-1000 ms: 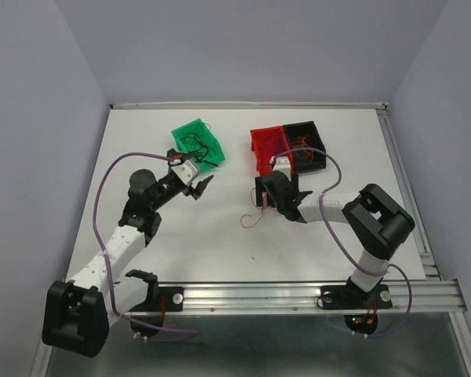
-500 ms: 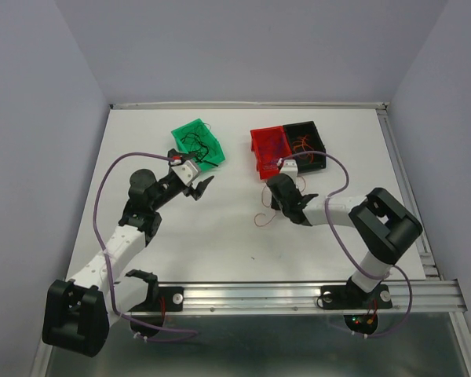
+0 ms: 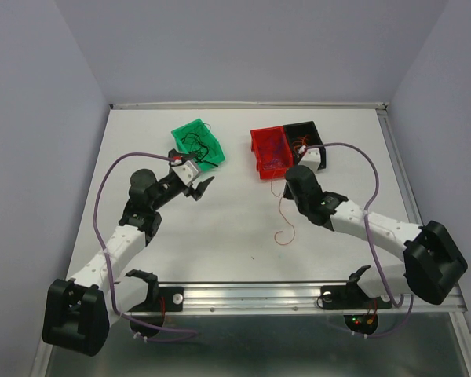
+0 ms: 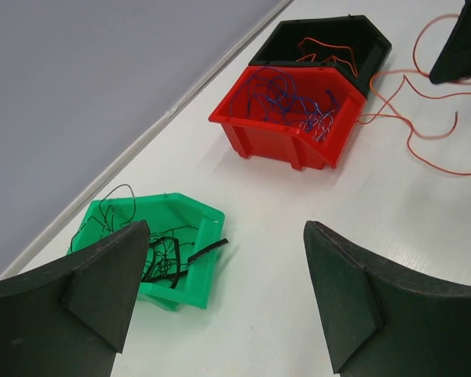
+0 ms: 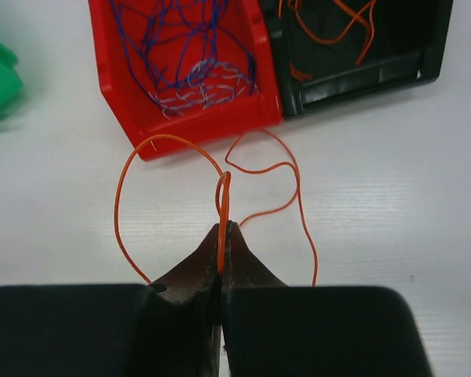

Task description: Untangle the cables

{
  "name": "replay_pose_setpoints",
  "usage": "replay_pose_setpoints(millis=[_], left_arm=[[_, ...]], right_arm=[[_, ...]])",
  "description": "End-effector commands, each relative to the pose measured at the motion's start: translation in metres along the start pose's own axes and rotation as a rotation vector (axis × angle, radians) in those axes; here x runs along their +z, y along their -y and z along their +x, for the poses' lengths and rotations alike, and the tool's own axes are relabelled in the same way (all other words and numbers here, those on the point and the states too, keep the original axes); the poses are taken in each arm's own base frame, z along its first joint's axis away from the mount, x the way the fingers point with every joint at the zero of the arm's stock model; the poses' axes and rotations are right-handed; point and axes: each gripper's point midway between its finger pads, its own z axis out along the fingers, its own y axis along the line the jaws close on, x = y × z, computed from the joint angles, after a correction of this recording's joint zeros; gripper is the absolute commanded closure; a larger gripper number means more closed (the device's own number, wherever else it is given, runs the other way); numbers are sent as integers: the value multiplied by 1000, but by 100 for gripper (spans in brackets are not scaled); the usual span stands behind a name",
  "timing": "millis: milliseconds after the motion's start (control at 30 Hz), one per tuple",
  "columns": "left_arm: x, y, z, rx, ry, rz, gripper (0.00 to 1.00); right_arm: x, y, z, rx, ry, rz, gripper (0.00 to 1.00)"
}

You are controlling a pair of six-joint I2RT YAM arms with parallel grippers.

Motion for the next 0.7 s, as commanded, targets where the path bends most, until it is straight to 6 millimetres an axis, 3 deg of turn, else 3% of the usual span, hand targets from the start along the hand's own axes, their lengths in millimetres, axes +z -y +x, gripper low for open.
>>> replay_pose_setpoints(millis=[0, 67, 167, 267, 467, 500, 600, 667], left_arm=[[2, -4, -14, 28, 40, 4, 9], [2, -4, -15, 31, 44, 6, 9], [1, -4, -15, 31, 44, 7, 9], [1, -4, -15, 31, 44, 7, 9], [2, 0, -15, 33, 48, 30, 9], [2, 1, -14, 29, 46, 36, 10], [3, 4, -14, 28, 45, 53, 10], [3, 5, -14, 30, 47, 60, 10]], right_arm=[[-13, 4, -80, 22, 153, 75, 99], [-18, 1, -116, 41, 210, 81, 99], [-28, -3, -151, 48, 265, 81, 99], [-54, -11, -215, 77, 374, 69, 99], [-103, -16, -300, 117, 498, 56, 99], [-104, -16, -308, 101, 507, 73, 99], [-132, -11, -359, 135, 605, 109, 99], [-140, -8, -378, 136, 638, 140, 99]])
